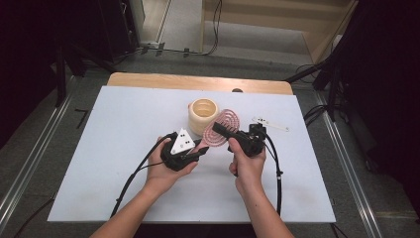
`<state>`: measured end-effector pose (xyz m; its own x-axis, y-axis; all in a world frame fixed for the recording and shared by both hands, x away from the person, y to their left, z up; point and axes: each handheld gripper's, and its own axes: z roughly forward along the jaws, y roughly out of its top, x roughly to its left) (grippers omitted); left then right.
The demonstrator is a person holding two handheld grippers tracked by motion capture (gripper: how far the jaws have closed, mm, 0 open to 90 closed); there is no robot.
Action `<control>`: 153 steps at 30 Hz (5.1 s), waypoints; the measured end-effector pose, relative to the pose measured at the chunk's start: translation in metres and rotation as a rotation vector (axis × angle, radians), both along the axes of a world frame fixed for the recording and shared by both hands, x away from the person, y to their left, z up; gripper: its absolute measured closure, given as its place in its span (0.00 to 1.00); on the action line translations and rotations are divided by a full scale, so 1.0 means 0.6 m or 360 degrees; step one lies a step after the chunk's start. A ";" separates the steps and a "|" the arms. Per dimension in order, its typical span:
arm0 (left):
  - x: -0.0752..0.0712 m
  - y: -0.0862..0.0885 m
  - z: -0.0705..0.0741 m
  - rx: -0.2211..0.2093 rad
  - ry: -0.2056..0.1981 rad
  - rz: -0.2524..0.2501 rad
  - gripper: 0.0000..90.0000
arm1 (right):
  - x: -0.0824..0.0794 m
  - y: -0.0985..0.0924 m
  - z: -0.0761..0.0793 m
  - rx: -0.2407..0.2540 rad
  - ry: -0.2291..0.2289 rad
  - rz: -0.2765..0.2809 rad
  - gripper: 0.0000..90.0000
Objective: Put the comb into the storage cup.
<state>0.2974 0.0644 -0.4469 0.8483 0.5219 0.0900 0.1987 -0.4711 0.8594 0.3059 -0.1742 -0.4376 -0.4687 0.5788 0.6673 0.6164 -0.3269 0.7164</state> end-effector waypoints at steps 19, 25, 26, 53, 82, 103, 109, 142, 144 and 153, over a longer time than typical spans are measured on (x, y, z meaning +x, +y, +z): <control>0.004 0.049 0.005 -0.0314 0.0167 0.0022 0.30 | -0.015 0.000 0.019 -0.0175 -0.0207 0.0075 0.69; 0.002 0.080 0.000 -0.0384 0.0170 0.0089 0.12 | -0.016 0.006 0.028 -0.0205 -0.0248 0.0086 0.69; 0.002 0.085 -0.001 -0.0393 0.0167 0.0101 0.11 | -0.015 0.006 0.029 -0.0205 -0.0250 0.0084 0.69; -0.032 0.201 -0.031 -0.0409 0.0081 0.0206 0.00 | -0.013 0.003 0.048 -0.0261 -0.0338 0.0104 0.69; -0.054 0.302 -0.051 -0.0429 -0.0009 0.0383 0.00 | -0.006 -0.005 0.060 -0.0288 -0.0369 0.0093 0.69; -0.065 0.356 -0.056 -0.0450 -0.0026 0.0486 0.00 | 0.006 -0.011 0.079 -0.0280 -0.0406 0.0082 0.69; -0.067 0.374 -0.056 -0.0466 -0.0036 0.0517 0.00 | 0.009 -0.016 0.083 -0.0273 -0.0410 0.0074 0.69; -0.069 0.384 -0.065 -0.0494 -0.0029 0.0531 0.00 | 0.038 -0.017 0.118 -0.0266 -0.0460 0.0033 0.69; -0.069 0.385 -0.065 -0.0503 -0.0028 0.0531 0.00 | 0.040 -0.019 0.121 -0.0264 -0.0462 0.0027 0.69; -0.068 0.389 -0.065 -0.0542 -0.0016 0.0535 0.00 | 0.049 -0.023 0.134 -0.0272 -0.0478 0.0013 0.69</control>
<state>0.2563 0.2979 -0.4861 0.6275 0.7683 -0.1262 0.2824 -0.0736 0.9565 0.3354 -0.1881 -0.3572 -0.6347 0.6657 0.3924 0.3715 -0.1823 0.9103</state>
